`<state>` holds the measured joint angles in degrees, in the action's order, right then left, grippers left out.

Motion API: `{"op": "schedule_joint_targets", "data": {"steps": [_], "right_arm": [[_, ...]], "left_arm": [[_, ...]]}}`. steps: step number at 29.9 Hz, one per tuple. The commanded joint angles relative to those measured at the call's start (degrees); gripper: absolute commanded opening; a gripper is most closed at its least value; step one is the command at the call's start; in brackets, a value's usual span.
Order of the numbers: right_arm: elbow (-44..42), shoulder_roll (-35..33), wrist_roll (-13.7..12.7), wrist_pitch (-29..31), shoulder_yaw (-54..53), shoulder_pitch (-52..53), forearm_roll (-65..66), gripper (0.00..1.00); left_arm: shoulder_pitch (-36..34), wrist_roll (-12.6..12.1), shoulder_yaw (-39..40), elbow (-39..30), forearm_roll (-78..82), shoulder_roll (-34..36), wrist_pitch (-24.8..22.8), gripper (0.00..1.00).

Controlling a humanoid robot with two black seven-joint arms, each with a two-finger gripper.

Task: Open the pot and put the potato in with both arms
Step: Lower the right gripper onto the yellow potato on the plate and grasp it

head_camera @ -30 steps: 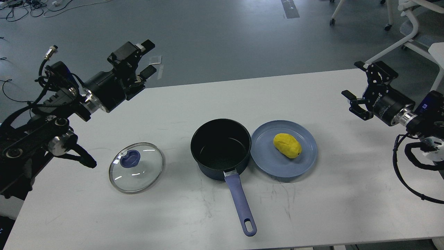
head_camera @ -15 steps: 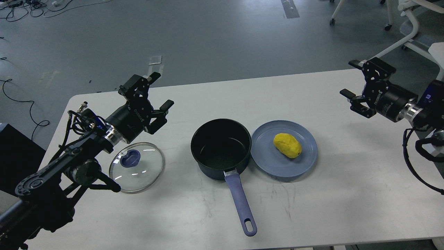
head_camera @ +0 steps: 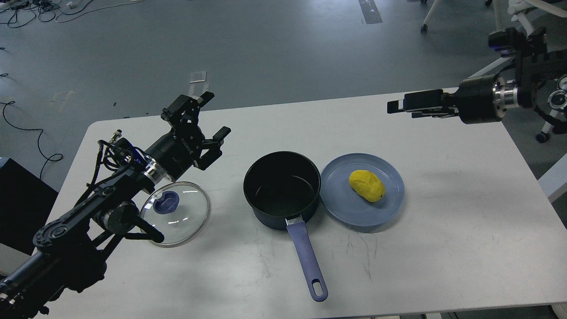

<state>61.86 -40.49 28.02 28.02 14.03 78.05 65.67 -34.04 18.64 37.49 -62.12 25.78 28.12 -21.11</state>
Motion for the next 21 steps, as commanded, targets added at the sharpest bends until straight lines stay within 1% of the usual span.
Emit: {"op": "schedule_joint_targets", "data": {"steps": [1,6,9,13,15,21], "right_arm": [[-0.68,4.96,-0.02,-0.02,7.57,4.56,5.33,1.00],[-4.46,11.21,-0.02,-0.02,10.22,5.01,10.18,1.00],[-7.36,15.69,-0.02,-0.02,13.82,5.09,11.67,1.00],[-8.51,17.81,-0.02,-0.02,14.88,5.10,11.68,1.00],[-9.03,20.00,-0.02,-0.02,16.02,5.10,11.68,1.00],[-13.08,23.35,-0.02,-0.02,19.63,4.31,11.76,1.00]], "left_arm": [[-0.06,0.00,0.03,-0.11,0.40,-0.08,-0.24,0.98],[-0.06,0.00,0.03,-0.19,0.50,-0.08,-0.42,0.98],[-0.06,0.09,0.12,-0.19,0.41,0.10,-0.68,0.98],[-0.15,0.09,0.12,-0.37,0.32,0.01,-0.68,0.98],[-0.50,0.09,0.12,-0.37,0.41,-0.08,-0.68,0.98],[-0.50,0.09,0.12,-0.37,0.32,-0.17,-0.68,0.98]]}}
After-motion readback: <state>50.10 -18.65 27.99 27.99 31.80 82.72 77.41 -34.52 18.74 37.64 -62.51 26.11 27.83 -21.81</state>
